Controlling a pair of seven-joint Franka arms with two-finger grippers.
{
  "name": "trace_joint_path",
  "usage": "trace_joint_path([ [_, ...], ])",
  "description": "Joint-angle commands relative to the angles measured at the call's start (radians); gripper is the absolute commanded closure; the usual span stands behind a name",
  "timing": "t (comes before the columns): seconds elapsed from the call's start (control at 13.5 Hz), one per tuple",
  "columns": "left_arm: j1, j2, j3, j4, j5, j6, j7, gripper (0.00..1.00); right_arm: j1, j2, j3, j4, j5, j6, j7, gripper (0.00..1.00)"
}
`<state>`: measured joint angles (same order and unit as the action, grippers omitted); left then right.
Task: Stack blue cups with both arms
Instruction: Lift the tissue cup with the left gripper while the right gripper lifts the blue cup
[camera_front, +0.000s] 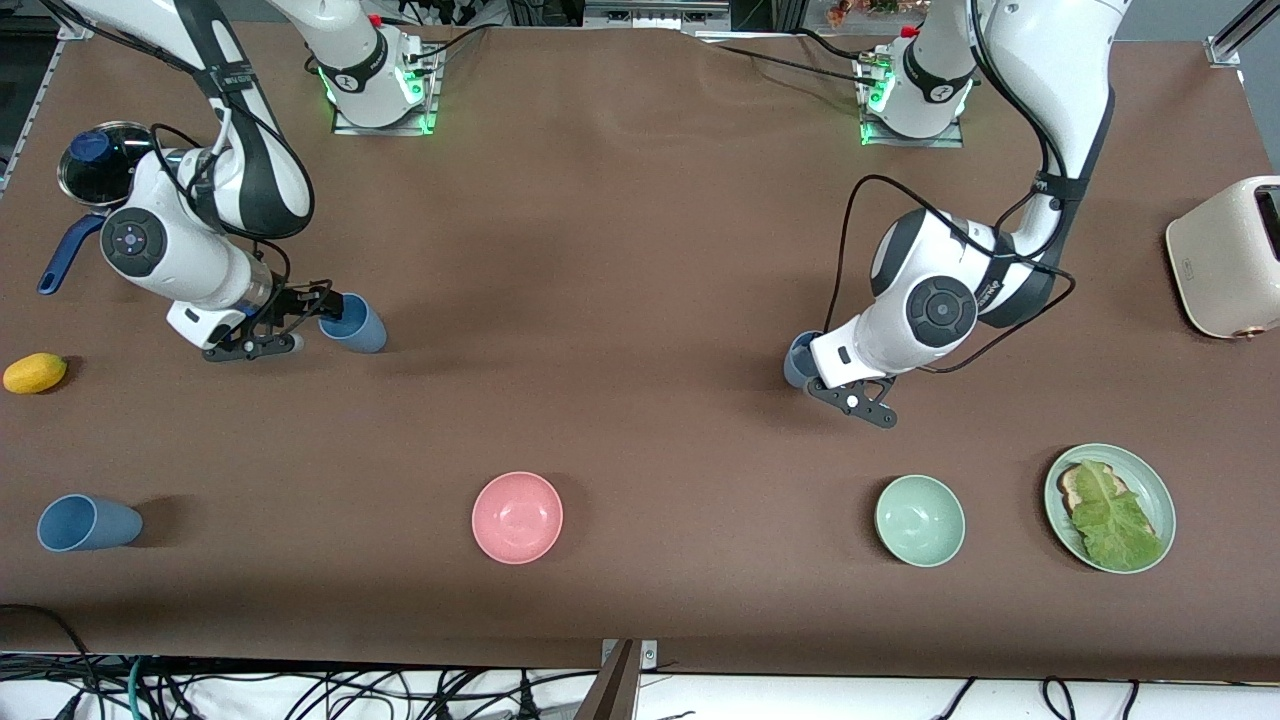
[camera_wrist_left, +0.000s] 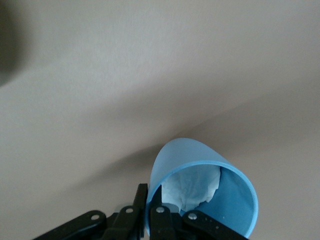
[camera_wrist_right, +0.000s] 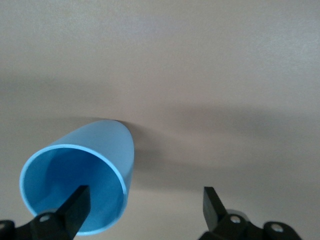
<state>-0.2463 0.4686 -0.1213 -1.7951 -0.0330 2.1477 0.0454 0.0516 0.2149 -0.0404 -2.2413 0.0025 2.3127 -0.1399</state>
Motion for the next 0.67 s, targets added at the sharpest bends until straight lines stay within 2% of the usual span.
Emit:
trace_joint_path([
  [0.0,-0.057,-0.025,-0.023,0.045,-0.008,-0.084,-0.114,1.00,0.002,0.011,0.004,-0.001,-0.012,0.019,-0.014,0.12],
  [0.07,-0.070,-0.022,-0.058,0.052,-0.021,-0.088,-0.192,1.00,0.002,0.018,0.004,0.000,-0.010,0.019,-0.007,0.30],
  [0.22,-0.114,0.007,-0.080,0.057,-0.019,-0.077,-0.333,1.00,0.004,0.023,0.005,0.000,-0.009,0.017,-0.001,0.57],
  [0.37,-0.149,0.045,-0.081,0.069,-0.025,-0.004,-0.389,1.00,0.004,0.023,0.007,0.000,-0.006,0.016,0.002,0.74],
  [0.52,-0.215,0.091,-0.083,0.077,-0.025,0.056,-0.499,1.00,0.005,0.023,0.007,0.002,-0.006,0.011,0.000,0.98],
  [0.59,-0.225,0.100,-0.083,0.085,-0.022,0.064,-0.537,1.00,0.005,0.023,0.008,0.003,-0.006,0.010,-0.004,1.00],
])
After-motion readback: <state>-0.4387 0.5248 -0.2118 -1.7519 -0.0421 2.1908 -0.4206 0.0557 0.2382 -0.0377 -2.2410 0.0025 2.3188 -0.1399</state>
